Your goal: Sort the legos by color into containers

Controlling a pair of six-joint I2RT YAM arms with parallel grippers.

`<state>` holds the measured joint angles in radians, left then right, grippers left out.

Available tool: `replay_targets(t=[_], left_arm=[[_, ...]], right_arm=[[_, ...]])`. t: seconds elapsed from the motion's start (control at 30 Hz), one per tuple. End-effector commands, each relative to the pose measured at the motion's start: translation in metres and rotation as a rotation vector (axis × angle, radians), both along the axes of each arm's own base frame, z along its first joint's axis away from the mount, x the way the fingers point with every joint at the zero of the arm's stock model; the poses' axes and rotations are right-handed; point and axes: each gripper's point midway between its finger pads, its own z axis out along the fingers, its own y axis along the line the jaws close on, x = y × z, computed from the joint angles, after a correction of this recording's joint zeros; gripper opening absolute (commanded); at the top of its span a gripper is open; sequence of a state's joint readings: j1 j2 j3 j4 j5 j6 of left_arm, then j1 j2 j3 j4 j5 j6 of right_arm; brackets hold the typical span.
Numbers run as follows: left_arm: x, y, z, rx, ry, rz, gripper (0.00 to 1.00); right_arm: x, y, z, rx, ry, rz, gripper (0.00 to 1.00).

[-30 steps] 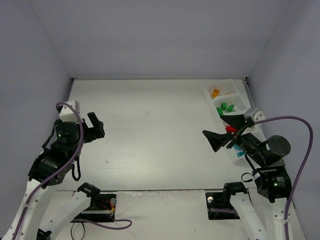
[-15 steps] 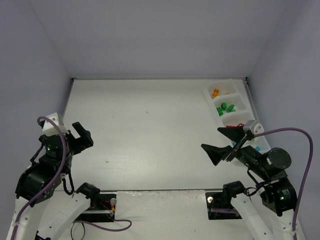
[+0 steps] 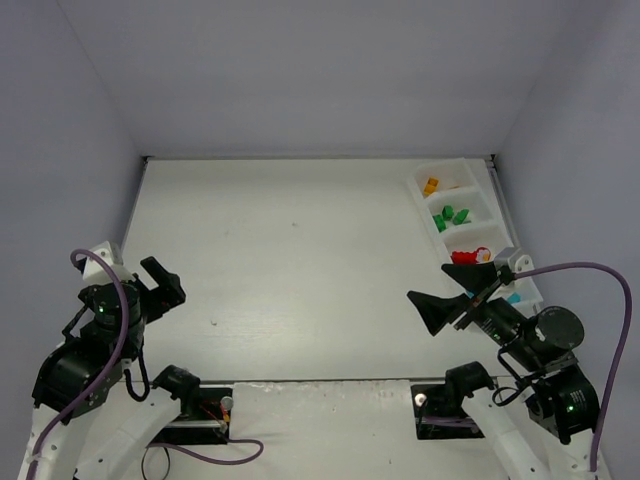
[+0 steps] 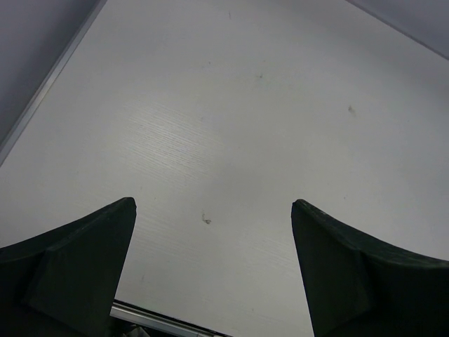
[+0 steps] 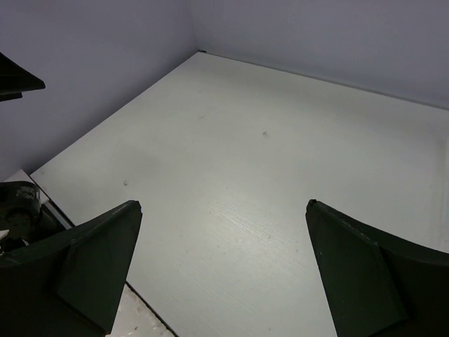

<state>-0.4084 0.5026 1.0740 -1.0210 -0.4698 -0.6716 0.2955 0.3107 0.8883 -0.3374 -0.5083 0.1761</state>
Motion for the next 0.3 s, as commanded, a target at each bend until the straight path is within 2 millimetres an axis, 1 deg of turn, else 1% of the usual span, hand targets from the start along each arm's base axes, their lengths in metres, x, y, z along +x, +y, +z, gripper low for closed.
replay_targets(t=[0.0, 0.27], left_arm=[[0.001, -0.001, 0.004, -0.046, -0.023, 0.025, 0.85], [-0.011, 0.000, 0.001, -0.096, -0.041, 0.029, 0.85]], right_arm=[[-0.002, -0.001, 0.015, 0.031, -0.034, -0.007, 1.00], [-0.005, -0.002, 0.011, 0.032, -0.024, -0.007, 1.00]])
